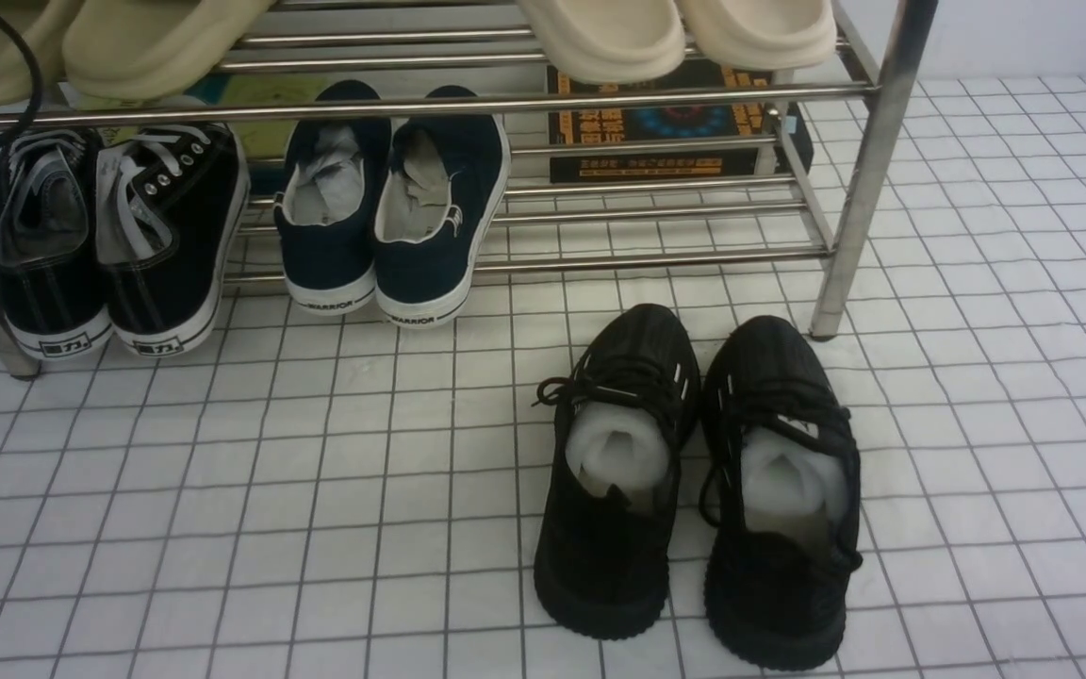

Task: Take the shoes off the shelf with your hand from the white checkered tablecloth.
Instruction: 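Grasp the leftmost shoe on the bottom shelf of the shoe rack with the left gripper, then set the held shoe down on the floor in front of the rack with the left gripper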

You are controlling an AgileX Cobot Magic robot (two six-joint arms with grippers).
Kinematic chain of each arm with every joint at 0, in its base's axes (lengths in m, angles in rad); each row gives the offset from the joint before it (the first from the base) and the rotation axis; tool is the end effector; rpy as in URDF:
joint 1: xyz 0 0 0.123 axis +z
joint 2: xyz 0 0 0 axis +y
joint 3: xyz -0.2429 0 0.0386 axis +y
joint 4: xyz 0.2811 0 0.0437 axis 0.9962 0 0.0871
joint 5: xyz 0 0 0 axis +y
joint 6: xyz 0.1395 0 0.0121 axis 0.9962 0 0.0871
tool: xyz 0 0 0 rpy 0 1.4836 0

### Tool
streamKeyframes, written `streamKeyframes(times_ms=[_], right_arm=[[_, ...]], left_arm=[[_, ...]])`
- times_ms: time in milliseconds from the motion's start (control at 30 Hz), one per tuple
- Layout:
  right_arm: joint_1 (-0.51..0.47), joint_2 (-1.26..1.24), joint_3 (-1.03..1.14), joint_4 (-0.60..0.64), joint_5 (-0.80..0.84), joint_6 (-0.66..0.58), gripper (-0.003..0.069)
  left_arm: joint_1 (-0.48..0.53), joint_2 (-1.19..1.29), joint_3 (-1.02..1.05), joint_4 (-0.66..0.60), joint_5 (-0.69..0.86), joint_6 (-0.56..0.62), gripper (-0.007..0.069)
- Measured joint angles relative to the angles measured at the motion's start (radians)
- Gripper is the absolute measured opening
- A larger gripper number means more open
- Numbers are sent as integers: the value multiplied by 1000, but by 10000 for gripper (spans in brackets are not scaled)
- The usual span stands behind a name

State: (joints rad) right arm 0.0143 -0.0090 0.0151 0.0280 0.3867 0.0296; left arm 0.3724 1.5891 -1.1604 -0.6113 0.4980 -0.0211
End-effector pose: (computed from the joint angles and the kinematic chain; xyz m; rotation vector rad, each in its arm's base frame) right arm 0.1716 0.0039 0.1592 0.0314 1.8764 0.0579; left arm 0.4000 0.1150 0.1952 -0.9360 2.1371 -0.4239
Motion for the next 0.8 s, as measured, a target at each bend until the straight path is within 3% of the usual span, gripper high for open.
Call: streamKeyframes(times_ms=[167,433,567,700,800], right_arm=[[0,0,0,0,0,0,239],[0,0,0,0,0,0,239],[0,0,0,0,0,-1,239],[0,0,0,0,0,-1,239],[0,0,0,0,0,-1,239]], left_arm=[[0,63,0,-103,-28,4,395],[1,163,0,-166,-64,5,405],[4,198,0,-195,-58,44,308],[6,204,1,-196,-48,142,86],[6,189,1,-198,-23,198,25]])
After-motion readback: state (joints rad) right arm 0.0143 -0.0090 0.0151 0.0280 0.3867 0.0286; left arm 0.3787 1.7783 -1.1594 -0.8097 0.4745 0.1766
